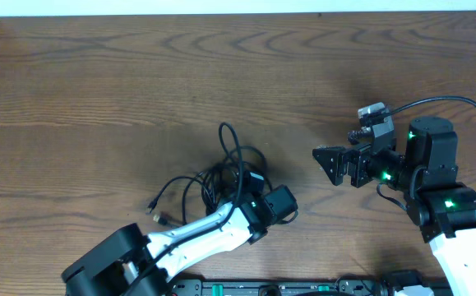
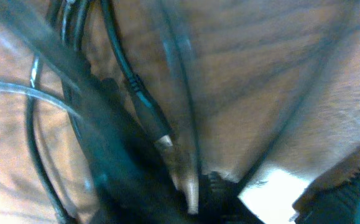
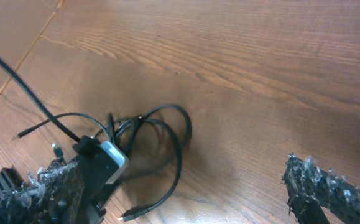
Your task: Untangle cables
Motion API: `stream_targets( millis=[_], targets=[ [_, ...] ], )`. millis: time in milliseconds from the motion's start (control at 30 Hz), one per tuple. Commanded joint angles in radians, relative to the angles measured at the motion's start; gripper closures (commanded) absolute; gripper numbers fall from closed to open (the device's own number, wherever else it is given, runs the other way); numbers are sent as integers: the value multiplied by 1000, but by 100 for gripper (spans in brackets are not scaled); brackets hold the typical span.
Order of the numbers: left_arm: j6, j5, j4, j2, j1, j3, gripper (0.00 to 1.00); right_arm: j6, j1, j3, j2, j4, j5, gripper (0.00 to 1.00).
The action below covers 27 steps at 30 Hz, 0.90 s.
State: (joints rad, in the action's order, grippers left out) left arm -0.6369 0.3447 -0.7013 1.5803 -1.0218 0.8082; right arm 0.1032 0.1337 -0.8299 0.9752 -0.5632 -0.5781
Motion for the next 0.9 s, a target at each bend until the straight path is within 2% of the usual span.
stream_targets(
  millis=[0,133,333,500,700,867],
  targets=[
    [-12,68,-3,-76,-1,11,92,8,-5,-8,-2,2,3,1],
    [10,88,-3,-213,-1,19,92,8,-5,-8,-2,0,3,1],
    [181,60,16,-468,-1,38,93,-4,-5,-8,-2,-2,-37,1],
    [437,-126,103,-678,0,39,92,-137,-2,-8,-2,3,-227,1],
    [538,-317,187,-849,0,39,93,-150,-2,-8,-2,7,-328,1],
    [552,-374,247,-891,0,39,93,-150,-2,-8,-2,32,-409,1]
  ],
)
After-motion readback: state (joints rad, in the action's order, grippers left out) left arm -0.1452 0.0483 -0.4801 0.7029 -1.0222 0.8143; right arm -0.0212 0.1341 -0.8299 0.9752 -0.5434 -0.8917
